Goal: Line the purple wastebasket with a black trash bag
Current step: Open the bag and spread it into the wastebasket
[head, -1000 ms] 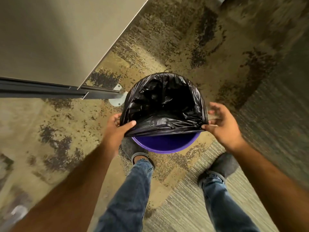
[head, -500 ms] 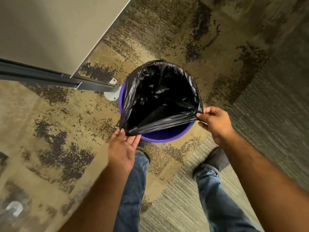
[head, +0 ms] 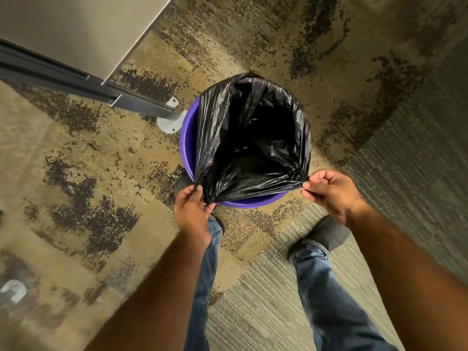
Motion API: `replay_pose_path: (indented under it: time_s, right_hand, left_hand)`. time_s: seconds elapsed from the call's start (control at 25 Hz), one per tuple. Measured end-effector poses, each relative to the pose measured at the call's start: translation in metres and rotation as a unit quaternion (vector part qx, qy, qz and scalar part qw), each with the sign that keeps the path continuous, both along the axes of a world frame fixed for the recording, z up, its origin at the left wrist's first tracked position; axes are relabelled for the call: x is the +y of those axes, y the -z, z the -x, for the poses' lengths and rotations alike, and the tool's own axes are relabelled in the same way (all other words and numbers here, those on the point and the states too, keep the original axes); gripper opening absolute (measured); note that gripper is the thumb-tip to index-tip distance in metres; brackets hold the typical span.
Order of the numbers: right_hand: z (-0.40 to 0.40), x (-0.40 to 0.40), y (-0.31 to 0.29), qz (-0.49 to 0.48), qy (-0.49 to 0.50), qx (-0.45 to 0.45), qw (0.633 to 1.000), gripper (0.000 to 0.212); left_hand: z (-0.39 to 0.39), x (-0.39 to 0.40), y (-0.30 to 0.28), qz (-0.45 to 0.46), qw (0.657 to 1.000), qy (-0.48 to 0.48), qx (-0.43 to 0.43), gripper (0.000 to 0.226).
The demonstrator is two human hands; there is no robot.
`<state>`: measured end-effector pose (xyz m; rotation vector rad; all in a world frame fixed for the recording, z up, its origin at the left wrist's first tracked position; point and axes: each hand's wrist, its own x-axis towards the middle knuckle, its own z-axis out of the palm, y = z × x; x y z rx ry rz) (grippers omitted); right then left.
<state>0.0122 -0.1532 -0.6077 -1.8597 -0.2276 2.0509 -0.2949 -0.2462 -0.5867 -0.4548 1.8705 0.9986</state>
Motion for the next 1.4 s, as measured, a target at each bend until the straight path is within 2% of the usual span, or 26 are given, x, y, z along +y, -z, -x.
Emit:
replay_pose_path:
  time_s: [0.24, 0.36, 0.52, 0.6, 0.68, 0.72, 0.84, 0.92, 0.96, 1.0, 1.04, 1.08, 1.12, 1.16, 1.2, 1.28, 1.32, 1.36, 1.4]
  right_hand:
    - [0.032, 0.002, 0.012, -0.055, -0.201, -0.094, 0.973, 0.030]
    - [0.053, 0.001, 0.013, -0.065, -0.201, -0.111, 0.971, 0.034]
    - [0.051, -0.009, 0.017, -0.060, -0.059, -0.087, 0.993, 0.043]
    - [0.047, -0.012, 0.022, -0.071, -0.022, -0.113, 0.991, 0.036]
    - [0.053, -0.015, 0.026, -0.085, -0.068, -0.174, 0.979, 0.028]
    - [0.057, -0.014, 0.028, -0.083, -0.100, -0.190, 0.973, 0.030]
    - [0.057, 0.003, 0.027, -0.049, -0.215, -0.202, 0.954, 0.029]
    - [0.046, 0.037, 0.014, -0.030, -0.186, -0.323, 0.928, 0.023]
    - [0.041, 0.057, 0.002, -0.072, -0.145, -0.415, 0.895, 0.023]
    - [0.044, 0.079, -0.013, -0.157, -0.130, -0.486, 0.850, 0.026]
    - [0.057, 0.101, -0.027, -0.268, -0.155, -0.504, 0.807, 0.030]
    - [0.079, 0.123, -0.039, -0.398, -0.215, -0.466, 0.760, 0.030]
    - [0.105, 0.146, -0.046, -0.518, -0.305, -0.389, 0.698, 0.026]
    - [0.135, 0.168, -0.049, -0.592, -0.414, -0.301, 0.622, 0.023]
    - [0.163, 0.187, -0.048, -0.610, -0.528, -0.225, 0.546, 0.024]
    - [0.206, 0.218, -0.042, -0.542, -0.717, -0.143, 0.414, 0.031]
    - [0.216, 0.229, -0.037, -0.502, -0.771, -0.131, 0.369, 0.033]
    - [0.220, 0.237, -0.033, -0.484, -0.794, -0.130, 0.344, 0.033]
    - [0.219, 0.241, -0.028, -0.493, -0.790, -0.134, 0.338, 0.030]
  left_hand:
    - [0.014, -0.001, 0.015, -0.007, 0.999, -0.027, -0.031, 0.020]
    - [0.018, -0.007, 0.017, -0.006, 0.998, -0.048, -0.044, 0.015]
    - [0.022, -0.011, 0.017, -0.096, 0.989, -0.051, -0.103, 0.011]
    - [0.016, -0.006, 0.020, -0.124, 0.984, -0.038, -0.125, 0.013]
    - [0.011, -0.002, 0.024, -0.123, 0.984, -0.008, -0.126, 0.015]
    - [0.011, 0.000, 0.026, -0.114, 0.986, 0.007, -0.119, 0.017]
    - [0.026, 0.012, 0.028, -0.065, 0.994, 0.028, -0.079, 0.023]
    - [0.041, 0.024, 0.025, -0.044, 0.996, 0.043, -0.057, 0.017]
    - [0.046, 0.029, 0.025, -0.044, 0.996, 0.063, -0.052, 0.016]
    - [0.049, 0.033, 0.027, -0.051, 0.994, 0.084, -0.046, 0.016]
    - [0.052, 0.035, 0.028, -0.064, 0.993, 0.094, -0.040, 0.015]
    - [0.053, 0.036, 0.029, -0.079, 0.991, 0.100, -0.030, 0.012]
    - [0.054, 0.037, 0.030, -0.091, 0.990, 0.109, -0.015, 0.010]
    - [0.055, 0.038, 0.031, -0.101, 0.987, 0.122, 0.002, 0.009]
    - [0.056, 0.040, 0.032, -0.112, 0.984, 0.135, 0.016, 0.009]
    - [0.060, 0.043, 0.034, -0.116, 0.981, 0.154, 0.034, 0.009]
    - [0.062, 0.045, 0.034, -0.115, 0.980, 0.161, 0.034, 0.009]
    - [0.063, 0.047, 0.035, -0.115, 0.979, 0.168, 0.031, 0.010]
    - [0.065, 0.049, 0.037, -0.115, 0.978, 0.174, 0.027, 0.012]
